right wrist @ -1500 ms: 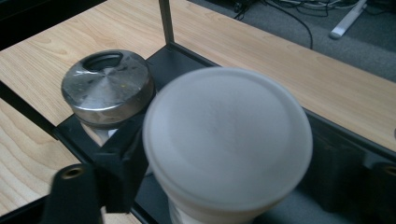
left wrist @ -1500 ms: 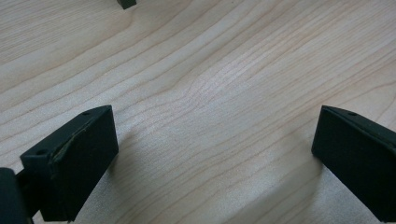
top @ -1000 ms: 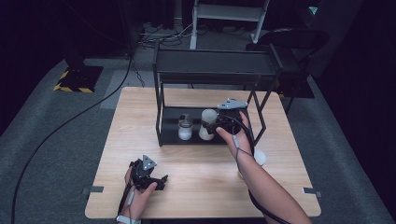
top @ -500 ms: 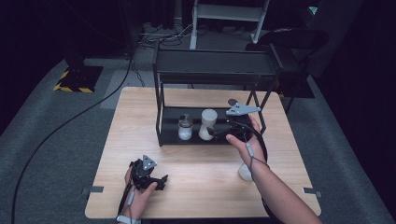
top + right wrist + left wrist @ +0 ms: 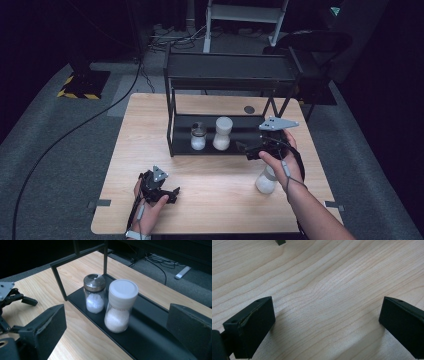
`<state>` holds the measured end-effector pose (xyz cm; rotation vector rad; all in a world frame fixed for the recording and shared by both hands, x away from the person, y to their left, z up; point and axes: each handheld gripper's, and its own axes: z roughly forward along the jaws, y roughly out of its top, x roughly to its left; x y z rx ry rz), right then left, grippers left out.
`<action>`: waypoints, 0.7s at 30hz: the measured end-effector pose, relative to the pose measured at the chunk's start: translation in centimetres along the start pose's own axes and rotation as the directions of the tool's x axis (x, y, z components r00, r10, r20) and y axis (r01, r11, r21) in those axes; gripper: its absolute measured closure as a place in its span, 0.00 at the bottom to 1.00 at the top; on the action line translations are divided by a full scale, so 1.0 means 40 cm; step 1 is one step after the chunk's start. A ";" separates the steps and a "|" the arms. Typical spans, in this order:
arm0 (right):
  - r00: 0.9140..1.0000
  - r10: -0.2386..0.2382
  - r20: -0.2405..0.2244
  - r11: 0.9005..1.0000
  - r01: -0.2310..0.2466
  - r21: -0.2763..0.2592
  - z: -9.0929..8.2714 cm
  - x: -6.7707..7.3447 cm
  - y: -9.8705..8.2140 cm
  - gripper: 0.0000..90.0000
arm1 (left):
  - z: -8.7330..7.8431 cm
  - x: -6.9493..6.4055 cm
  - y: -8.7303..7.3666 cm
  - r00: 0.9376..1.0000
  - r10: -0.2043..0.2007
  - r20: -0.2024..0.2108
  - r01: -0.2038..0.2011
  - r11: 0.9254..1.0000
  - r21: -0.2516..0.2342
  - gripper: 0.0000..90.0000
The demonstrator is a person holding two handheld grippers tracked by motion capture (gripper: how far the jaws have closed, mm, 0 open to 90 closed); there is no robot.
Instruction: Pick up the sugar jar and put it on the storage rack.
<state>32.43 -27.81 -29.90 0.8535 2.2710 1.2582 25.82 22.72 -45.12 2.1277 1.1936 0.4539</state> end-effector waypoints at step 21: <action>1.000 0.022 0.018 1.000 -0.022 -0.003 -0.107 -0.011 -0.076 0.03 | 0.000 0.000 -0.001 1.000 0.000 -0.001 0.000 1.000 -0.002 0.00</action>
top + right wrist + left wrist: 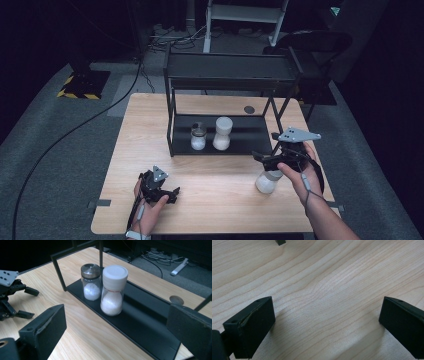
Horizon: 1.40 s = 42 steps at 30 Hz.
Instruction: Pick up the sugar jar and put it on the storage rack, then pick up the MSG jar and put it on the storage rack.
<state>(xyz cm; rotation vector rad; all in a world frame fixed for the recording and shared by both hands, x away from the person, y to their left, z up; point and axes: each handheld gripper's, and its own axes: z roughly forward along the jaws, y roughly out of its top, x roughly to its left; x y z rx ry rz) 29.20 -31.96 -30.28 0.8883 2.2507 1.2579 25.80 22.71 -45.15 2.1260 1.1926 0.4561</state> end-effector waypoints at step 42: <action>0.993 0.115 0.018 0.993 -0.115 0.022 -0.049 -0.009 -0.230 0.02 | 0.001 -0.001 -0.001 1.000 -0.001 -0.002 0.001 1.000 -0.002 0.00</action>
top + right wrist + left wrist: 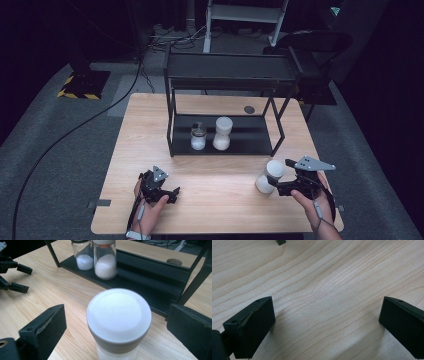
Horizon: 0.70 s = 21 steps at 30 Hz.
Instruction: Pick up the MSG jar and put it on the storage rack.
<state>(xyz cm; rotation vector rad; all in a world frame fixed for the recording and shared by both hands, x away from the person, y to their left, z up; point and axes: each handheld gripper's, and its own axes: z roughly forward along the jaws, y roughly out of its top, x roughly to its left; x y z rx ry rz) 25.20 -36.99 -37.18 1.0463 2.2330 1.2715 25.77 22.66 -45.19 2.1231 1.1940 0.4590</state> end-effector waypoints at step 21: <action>1.000 0.002 0.006 0.999 -0.002 0.038 0.051 -0.009 -0.043 0.03 | 0.001 0.000 0.000 1.000 -0.001 -0.001 0.001 1.000 0.000 0.00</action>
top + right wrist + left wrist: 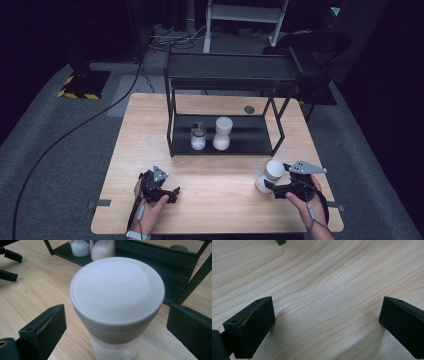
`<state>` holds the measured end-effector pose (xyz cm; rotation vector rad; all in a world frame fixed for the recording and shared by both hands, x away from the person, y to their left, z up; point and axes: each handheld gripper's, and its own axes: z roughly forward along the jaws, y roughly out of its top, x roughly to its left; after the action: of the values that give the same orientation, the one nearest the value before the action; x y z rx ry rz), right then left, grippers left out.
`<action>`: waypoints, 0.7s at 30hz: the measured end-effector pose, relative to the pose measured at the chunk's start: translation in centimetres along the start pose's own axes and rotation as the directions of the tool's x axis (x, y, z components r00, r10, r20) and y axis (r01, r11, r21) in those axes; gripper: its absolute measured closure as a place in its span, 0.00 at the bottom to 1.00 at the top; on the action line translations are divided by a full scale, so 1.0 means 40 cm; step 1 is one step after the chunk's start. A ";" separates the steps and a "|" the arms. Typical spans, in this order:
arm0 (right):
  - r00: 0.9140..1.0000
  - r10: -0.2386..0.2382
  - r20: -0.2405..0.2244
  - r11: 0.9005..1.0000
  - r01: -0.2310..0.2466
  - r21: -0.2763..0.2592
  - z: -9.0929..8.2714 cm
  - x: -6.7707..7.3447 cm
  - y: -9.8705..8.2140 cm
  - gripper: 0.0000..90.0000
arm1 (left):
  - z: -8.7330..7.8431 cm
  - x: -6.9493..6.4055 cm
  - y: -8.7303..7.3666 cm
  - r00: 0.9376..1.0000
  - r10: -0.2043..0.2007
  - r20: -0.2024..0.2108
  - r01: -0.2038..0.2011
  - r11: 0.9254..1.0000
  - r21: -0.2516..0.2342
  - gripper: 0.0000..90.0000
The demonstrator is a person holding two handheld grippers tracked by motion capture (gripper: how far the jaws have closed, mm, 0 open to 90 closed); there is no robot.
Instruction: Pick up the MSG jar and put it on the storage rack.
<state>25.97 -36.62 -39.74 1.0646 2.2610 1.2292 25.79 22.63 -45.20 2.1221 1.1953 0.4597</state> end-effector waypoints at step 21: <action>0.996 -0.089 0.020 0.996 0.089 0.002 0.014 0.022 0.007 0.37 | 0.000 0.000 0.000 1.000 -0.001 0.000 0.001 1.000 -0.001 0.00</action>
<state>25.86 -35.54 -39.80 0.9616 2.2684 1.1767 25.79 22.63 -45.21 2.1207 1.1959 0.4594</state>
